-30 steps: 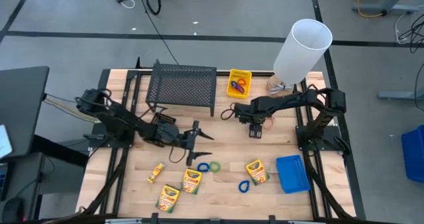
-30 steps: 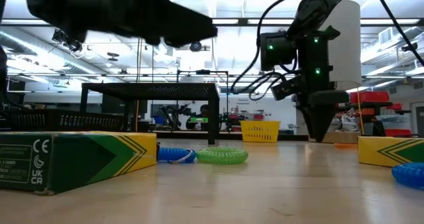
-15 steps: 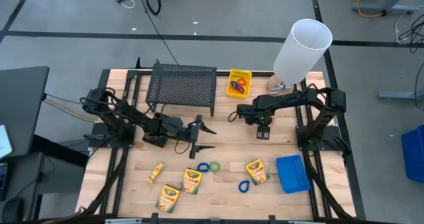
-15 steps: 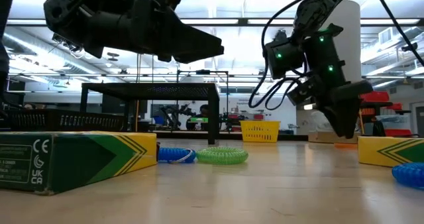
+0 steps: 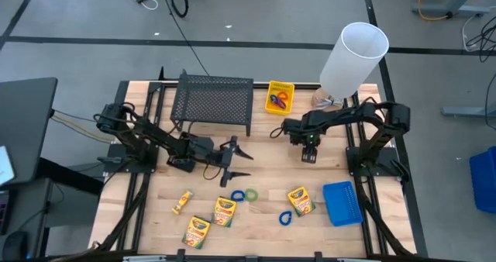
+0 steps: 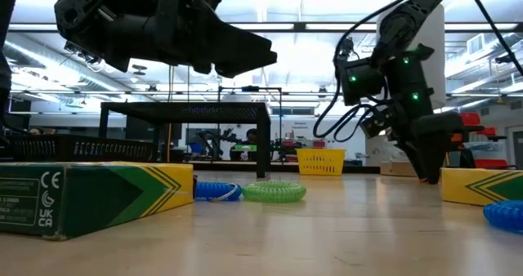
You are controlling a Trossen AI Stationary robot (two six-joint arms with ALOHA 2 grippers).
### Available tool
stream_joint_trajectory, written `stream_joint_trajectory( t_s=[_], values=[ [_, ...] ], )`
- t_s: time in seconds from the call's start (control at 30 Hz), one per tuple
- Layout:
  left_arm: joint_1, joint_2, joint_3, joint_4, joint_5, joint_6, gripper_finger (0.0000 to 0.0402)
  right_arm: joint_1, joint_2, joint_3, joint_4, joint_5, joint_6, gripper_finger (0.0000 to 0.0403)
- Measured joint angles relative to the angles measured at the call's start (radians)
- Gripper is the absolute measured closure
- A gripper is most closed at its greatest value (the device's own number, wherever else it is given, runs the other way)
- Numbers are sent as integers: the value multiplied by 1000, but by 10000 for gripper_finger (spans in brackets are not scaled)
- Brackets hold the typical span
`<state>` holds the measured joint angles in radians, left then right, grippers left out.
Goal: Pick & Place Office Desk Supplies
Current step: Put the orange rubber band into the black bin
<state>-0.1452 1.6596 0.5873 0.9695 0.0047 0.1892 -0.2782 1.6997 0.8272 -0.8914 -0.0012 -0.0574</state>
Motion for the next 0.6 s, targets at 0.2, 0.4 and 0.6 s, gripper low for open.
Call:
stream_joint_trajectory(
  t_s=[0.2, 0.4, 0.6],
  values=[
    [0, 0, 0, 0, -1, -10, 126, 16, 7, 16, 13, 0, -2, 246],
    [-11, 0, 0, 0, -1, -10, 126, 37, 12, 35, 20, 21, 25, 364],
    [-26, 0, 0, 1, -3, -10, 126, 99, 13, 35, 23, 81, 27, 398]
  ],
)
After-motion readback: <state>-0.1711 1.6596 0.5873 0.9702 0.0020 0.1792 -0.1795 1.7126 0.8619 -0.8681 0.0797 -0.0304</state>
